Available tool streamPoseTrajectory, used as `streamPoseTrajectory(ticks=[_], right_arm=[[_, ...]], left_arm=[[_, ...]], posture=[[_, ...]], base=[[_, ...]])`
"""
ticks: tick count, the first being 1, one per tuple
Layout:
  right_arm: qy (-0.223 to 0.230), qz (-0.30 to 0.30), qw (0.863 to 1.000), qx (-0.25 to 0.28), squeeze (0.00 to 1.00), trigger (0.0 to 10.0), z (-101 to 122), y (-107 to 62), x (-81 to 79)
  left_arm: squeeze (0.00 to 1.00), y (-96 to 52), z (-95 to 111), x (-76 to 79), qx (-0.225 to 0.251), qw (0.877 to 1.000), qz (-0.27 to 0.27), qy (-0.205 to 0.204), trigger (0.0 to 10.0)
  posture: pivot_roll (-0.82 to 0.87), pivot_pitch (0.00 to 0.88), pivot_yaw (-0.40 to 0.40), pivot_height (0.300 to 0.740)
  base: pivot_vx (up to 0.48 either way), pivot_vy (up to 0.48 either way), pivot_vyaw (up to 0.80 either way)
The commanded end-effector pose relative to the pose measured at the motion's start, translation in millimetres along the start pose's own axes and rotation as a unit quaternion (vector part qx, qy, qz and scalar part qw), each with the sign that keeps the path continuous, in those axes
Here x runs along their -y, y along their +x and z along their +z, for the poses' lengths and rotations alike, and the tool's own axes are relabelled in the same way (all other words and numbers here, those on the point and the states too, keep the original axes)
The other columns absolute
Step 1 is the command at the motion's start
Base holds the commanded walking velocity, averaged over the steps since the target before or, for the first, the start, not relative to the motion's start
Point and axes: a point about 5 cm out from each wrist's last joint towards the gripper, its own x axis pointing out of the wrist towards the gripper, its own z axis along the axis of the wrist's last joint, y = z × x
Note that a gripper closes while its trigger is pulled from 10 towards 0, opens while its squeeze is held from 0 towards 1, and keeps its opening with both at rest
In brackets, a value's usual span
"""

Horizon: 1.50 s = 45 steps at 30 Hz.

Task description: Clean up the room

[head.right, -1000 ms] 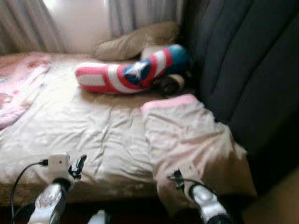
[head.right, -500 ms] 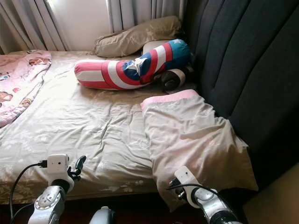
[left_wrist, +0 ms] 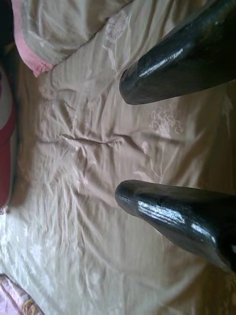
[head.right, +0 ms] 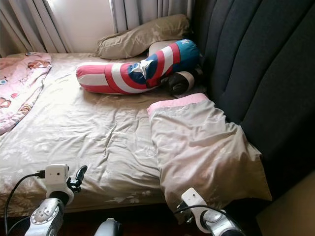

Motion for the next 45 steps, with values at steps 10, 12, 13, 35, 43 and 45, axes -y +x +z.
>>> streamPoseTrajectory(ticks=[10, 12, 13, 35, 43, 45], right_arm=[[-0.049, -0.034, 0.998, 0.031, 0.0, 10.0, 32.5, 2.9, -2.9], [-0.069, -0.044, 0.996, 0.032, 0.0, 10.0, 37.9, 2.6, -1.7], [-0.079, -0.045, 0.995, 0.031, 0.0, 10.0, 39.2, 2.6, -1.8], [-0.132, -0.095, 0.986, 0.034, 0.0, 10.0, 59.7, -2.0, 11.2], [-0.136, -0.097, 0.985, 0.044, 0.0, 10.0, 70.5, -3.2, 11.5], [-0.138, -0.094, 0.984, 0.058, 0.0, 10.0, 78.4, -3.1, 7.9]], left_arm=[[0.0, -22.8, 9.6, -18.4, 0.003, 1.0, 0.016, 0.023, 10.0], [0.0, -26.2, 11.4, -21.5, 0.0, 0.999, 0.019, 0.027, 10.0], [0.0, -26.8, 11.7, -22.3, -0.001, 0.999, 0.02, 0.028, 10.0], [0.0, -55.9, 25.1, -24.7, -0.011, 0.999, 0.031, 0.035, 10.0], [0.0, -60.1, 28.0, -20.7, -0.014, 0.999, 0.028, 0.037, 10.0], [0.0, -63.0, 27.9, -20.0, -0.017, 0.999, 0.027, 0.038, 10.0]], posture=[[0.21, 0.0, 0.013, 0.659], [0.22, 0.018, 0.017, 0.659], [0.23, 0.024, 0.017, 0.659], [0.27, 0.115, 0.024, 0.659], [0.28, 0.138, 0.025, 0.659], [0.28, 0.145, 0.027, 0.659]], base=[[0.0, 0.0, 0.0], [0.0, 0.0, 0.0], [0.0, 0.0, 0.0], [0.0, 0.0, 0.0], [0.0, 0.0, 0.0], [0.0, 0.0, 0.0]])
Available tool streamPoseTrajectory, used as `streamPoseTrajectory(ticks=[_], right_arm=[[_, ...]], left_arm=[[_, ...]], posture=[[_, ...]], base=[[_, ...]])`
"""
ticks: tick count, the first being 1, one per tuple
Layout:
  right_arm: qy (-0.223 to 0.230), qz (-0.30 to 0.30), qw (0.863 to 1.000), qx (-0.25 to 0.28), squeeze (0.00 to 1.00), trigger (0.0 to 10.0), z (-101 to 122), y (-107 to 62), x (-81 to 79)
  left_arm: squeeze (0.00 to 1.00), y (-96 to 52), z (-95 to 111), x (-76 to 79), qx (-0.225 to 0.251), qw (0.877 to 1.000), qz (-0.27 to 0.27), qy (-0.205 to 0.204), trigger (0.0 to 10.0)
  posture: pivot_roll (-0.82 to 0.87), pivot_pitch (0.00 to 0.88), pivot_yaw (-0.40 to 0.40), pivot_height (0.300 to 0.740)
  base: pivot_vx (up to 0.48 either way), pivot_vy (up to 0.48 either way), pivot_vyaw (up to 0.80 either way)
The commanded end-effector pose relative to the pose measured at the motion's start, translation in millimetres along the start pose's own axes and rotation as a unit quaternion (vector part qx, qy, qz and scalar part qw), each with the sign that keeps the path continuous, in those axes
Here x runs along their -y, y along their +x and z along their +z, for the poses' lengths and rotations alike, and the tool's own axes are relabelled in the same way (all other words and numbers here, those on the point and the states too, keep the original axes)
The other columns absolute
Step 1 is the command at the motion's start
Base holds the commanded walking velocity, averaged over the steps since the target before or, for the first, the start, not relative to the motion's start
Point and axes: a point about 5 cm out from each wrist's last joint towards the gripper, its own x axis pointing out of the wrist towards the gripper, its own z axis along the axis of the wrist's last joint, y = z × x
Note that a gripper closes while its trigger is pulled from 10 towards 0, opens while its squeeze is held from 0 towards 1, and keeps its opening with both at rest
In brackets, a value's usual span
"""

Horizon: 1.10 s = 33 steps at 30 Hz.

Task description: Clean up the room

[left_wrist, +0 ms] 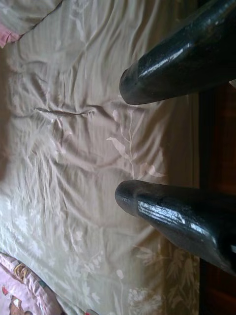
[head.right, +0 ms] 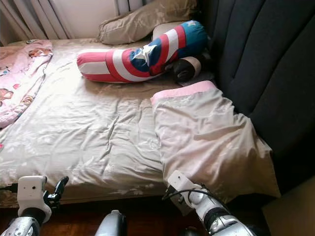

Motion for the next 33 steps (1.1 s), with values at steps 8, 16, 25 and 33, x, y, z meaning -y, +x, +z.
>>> streamPoseTrajectory(ticks=[8, 16, 25, 33], right_arm=[[0.026, -0.001, 0.996, 0.087, 0.0, 10.0, 48.5, -1.2, 0.2], [0.091, -0.008, 0.982, 0.167, 0.0, 10.0, 86.6, -7.7, 8.4], [0.152, -0.012, 0.969, 0.196, 0.0, 10.0, 97.1, -11.3, 17.2], [0.341, -0.06, 0.906, 0.244, 0.0, 10.0, 75.2, -14.5, 39.1]], left_arm=[[0.0, -7.0, -1.4, -1.4, -0.014, 1.0, 0.006, 0.003, 10.0], [0.0, -9.4, -2.7, 0.9, -0.019, 1.0, 0.003, 0.006, 10.0], [0.0, -7.0, -3.3, 2.7, -0.021, 1.0, 0.001, 0.006, 10.0], [0.0, 6.9, -4.9, 10.3, -0.012, 1.0, 0.0, -0.006, 10.0]], posture=[[0.28, 0.161, 0.029, 0.659], [0.28, 0.167, 0.028, 0.659], [0.27, 0.155, 0.027, 0.659], [0.24, 0.086, 0.011, 0.659]], base=[[0.0, 0.0, 0.0], [0.0, 0.0, 0.0], [0.0, 0.0, 0.0], [0.0, 0.0, 0.0]])
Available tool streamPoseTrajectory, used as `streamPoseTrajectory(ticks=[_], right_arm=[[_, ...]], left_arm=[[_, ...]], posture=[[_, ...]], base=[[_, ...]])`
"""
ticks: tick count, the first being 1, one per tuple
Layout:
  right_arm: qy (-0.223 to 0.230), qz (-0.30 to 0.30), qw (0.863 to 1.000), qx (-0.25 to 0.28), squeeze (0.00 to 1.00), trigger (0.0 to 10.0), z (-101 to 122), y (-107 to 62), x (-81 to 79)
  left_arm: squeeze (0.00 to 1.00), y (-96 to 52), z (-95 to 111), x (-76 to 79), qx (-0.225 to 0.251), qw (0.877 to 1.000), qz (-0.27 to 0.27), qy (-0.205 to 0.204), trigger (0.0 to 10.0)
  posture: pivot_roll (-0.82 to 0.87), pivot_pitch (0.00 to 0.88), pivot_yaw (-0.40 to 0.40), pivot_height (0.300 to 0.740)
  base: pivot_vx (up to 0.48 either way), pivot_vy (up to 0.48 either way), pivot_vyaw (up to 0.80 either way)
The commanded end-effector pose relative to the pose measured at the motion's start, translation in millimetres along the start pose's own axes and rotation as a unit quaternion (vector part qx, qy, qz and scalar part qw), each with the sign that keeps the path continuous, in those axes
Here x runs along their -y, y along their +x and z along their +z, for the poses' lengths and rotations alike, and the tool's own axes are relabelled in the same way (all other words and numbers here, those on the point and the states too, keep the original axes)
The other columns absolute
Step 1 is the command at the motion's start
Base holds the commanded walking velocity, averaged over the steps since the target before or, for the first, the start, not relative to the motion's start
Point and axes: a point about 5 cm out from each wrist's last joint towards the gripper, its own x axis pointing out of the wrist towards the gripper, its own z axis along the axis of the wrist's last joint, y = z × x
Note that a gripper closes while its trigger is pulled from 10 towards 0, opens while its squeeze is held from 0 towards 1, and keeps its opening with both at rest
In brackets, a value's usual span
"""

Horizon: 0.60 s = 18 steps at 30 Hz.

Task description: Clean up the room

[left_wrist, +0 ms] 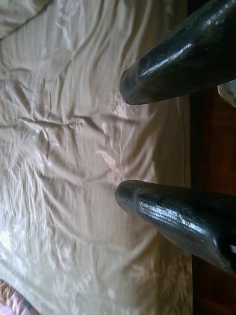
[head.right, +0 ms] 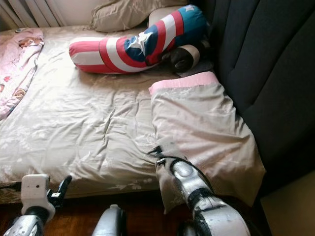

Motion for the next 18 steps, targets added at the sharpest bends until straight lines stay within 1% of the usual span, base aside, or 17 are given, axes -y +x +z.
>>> streamPoseTrajectory(ticks=[1, 3, 5, 8, 9, 10, 11, 14, 15, 18], right_arm=[[0.067, -0.039, 0.996, 0.043, 0.0, 10.0, 1.8, -4.7, 17.0], [0.108, -0.072, 0.989, 0.071, 0.0, 10.0, -0.5, -10.9, 34.0], [0.129, -0.105, 0.982, 0.093, 0.0, 10.0, -6.3, -19.2, 51.2], [0.121, -0.12, 0.98, 0.103, 0.0, 10.0, -14.7, -27.0, 60.7], [0.118, -0.133, 0.977, 0.116, 0.0, 10.0, -23.4, -36.0, 69.3], [0.118, -0.136, 0.977, 0.117, 0.0, 10.0, -25.7, -38.0, 71.4], [0.119, -0.137, 0.976, 0.117, 0.0, 10.0, -31.5, -42.1, 74.4], [0.125, -0.142, 0.976, 0.108, 0.0, 10.0, -38.6, -45.0, 76.4], [0.13, -0.149, 0.975, 0.098, 0.0, 10.0, -45.5, -47.5, 77.9], [0.132, -0.157, 0.976, 0.071, 0.0, 10.0, -55.2, -48.9, 78.2]], left_arm=[[0.0, 2.0, -5.2, 0.2, -0.004, 1.0, 0.004, 0.001, 10.0], [0.0, 7.1, -6.9, 2.9, 0.0, 1.0, 0.004, -0.006, 10.0], [0.0, 13.3, -11.6, 5.5, -0.002, 1.0, 0.005, -0.011, 10.0], [0.0, 19.6, -15.4, 7.7, 0.001, 1.0, 0.006, -0.02, 10.0], [0.0, 25.6, -18.1, 9.0, 0.002, 1.0, 0.008, -0.025, 10.0], [0.0, 28.1, -19.3, 9.6, 0.001, 1.0, 0.009, -0.027, 10.0], [0.0, 32.2, -20.9, 10.0, 0.0, 1.0, 0.011, -0.028, 10.0], [0.0, 36.8, -23.8, 10.7, -0.002, 0.999, 0.012, -0.03, 10.0], [0.0, 40.1, -26.7, 11.9, -0.005, 0.999, 0.012, -0.033, 10.0], [0.0, 45.4, -32.4, 14.5, -0.015, 0.999, 0.011, -0.035, 10.0]], posture=[[0.23, 0.07, 0.008, 0.659], [0.2, 0.039, 0.001, 0.659], [0.17, 0.001, -0.006, 0.659], [0.15, 0.0, -0.011, 0.659], [0.13, 0.0, -0.021, 0.659], [0.13, 0.0, -0.023, 0.659], [0.12, 0.0, -0.028, 0.669], [0.11, 0.0, -0.032, 0.684], [0.11, 0.0, -0.034, 0.694], [0.11, 0.0, -0.037, 0.714]], base=[[0.0, 0.0, 0.0], [0.0, 0.0, 0.0], [0.0, 0.0, 0.0], [0.0, 0.0, 0.0], [0.0, 0.0, 0.0], [0.0, 0.0, 0.0], [0.0, 0.0, 0.0], [0.0, 0.0, 0.0], [0.0, 0.0, 0.0], [0.0, 0.0, 0.0]])
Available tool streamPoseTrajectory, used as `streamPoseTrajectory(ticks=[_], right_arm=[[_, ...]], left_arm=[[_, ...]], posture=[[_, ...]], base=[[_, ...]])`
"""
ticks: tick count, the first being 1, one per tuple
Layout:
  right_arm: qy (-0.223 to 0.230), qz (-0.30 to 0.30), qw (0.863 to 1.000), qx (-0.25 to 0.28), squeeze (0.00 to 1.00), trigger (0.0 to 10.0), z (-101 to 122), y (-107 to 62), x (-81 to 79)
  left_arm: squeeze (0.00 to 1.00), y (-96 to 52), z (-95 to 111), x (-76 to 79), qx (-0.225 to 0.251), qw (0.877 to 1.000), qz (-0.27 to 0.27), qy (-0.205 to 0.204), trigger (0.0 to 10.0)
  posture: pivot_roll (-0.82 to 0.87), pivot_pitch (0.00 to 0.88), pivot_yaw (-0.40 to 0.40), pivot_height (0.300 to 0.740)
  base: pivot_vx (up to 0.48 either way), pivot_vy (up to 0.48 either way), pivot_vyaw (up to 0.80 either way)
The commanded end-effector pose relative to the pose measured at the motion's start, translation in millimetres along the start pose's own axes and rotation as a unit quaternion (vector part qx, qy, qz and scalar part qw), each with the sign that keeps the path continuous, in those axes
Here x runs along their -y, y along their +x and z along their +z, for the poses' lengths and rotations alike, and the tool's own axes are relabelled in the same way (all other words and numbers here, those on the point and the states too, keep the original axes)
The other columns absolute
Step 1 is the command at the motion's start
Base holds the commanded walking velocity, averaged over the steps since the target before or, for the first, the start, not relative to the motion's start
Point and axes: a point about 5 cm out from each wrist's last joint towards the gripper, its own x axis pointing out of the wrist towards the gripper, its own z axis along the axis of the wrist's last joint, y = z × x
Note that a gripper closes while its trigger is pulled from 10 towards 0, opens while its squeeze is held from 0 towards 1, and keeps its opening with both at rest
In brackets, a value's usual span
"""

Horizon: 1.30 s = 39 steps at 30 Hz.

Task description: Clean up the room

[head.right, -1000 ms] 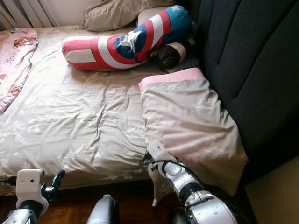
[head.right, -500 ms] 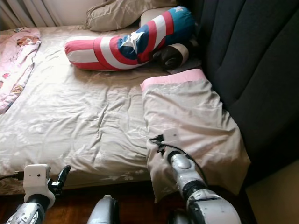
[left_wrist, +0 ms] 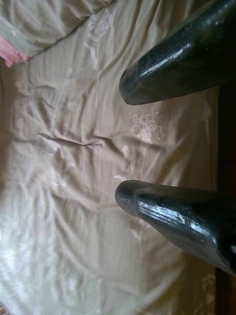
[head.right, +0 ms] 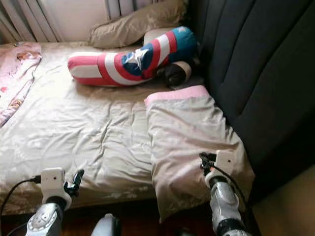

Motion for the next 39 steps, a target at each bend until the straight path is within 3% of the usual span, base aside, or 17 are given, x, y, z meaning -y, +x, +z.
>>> streamPoseTrajectory(ticks=[1, 7, 14, 16, 19, 28, 30, 33, 39], right_arm=[[0.008, -0.012, 1.0, -0.013, 0.0, 10.0, -4.8, -1.7, 4.1], [0.029, -0.036, 0.998, -0.046, 0.0, 10.0, -17.2, -5.7, 7.1], [0.009, -0.049, 0.992, -0.118, 0.0, 10.0, -40.0, -14.4, 7.7], [0.023, -0.061, 0.987, -0.15, 0.0, 10.0, -51.3, -20.7, 12.1], [0.056, -0.079, 0.978, -0.185, 0.0, 10.0, -64.9, -29.5, 16.9], [0.075, -0.136, 0.961, -0.229, 0.0, 10.0, -86.0, -49.0, 33.3], [0.1, -0.171, 0.95, -0.24, 0.0, 10.0, -96.1, -59.6, 39.6], [0.107, -0.18, 0.946, -0.245, 0.0, 10.0, -100.2, -64.2, 41.9], [0.092, -0.185, 0.941, -0.27, 0.0, 10.0, -112.9, -79.9, 51.1]], left_arm=[[0.0, 2.5, -4.1, -2.2, -0.004, 1.0, 0.008, 0.004, 10.0], [0.0, 9.9, -20.5, -7.5, -0.036, 0.999, 0.015, -0.004, 10.0], [0.0, 14.0, -38.0, -12.1, -0.086, 0.996, 0.017, -0.014, 10.0], [0.0, 14.5, -49.0, -13.2, -0.121, 0.992, 0.019, -0.019, 10.0], [0.0, 9.9, -64.5, -15.0, -0.172, 0.984, 0.024, -0.036, 10.0], [0.0, -2.6, -83.8, -24.9, -0.24, 0.97, 0.027, -0.005, 10.0], [0.0, -6.6, -88.9, -24.2, -0.253, 0.967, 0.022, 0.001, 10.0], [0.0, -8.5, -91.5, -23.1, -0.259, 0.966, 0.019, 0.004, 10.0], [0.0, -17.3, -104.5, -9.3, -0.285, 0.959, 0.012, -0.002, 10.0]], posture=[[0.11, 0.0, -0.036, 0.724], [0.11, 0.0, -0.03, 0.74], [0.1, 0.0, -0.019, 0.74], [0.11, 0.0, -0.021, 0.74], [0.07, 0.0, 0.001, 0.74], [0.01, 0.0, 0.075, 0.74], [-0.03, 0.0, 0.089, 0.74], [-0.04, 0.0, 0.091, 0.74], [-0.04, 0.0, 0.076, 0.74]], base=[[0.0, 0.0, 0.0], [0.0, 0.0, 0.0], [0.0, 0.0, 0.0], [0.0, 0.0, 0.0], [0.0, 0.0, 0.0], [0.0, 0.0, 0.0], [0.0, 0.0, 0.0], [0.0, 0.0, 0.0], [0.0, 0.0, 0.0]])
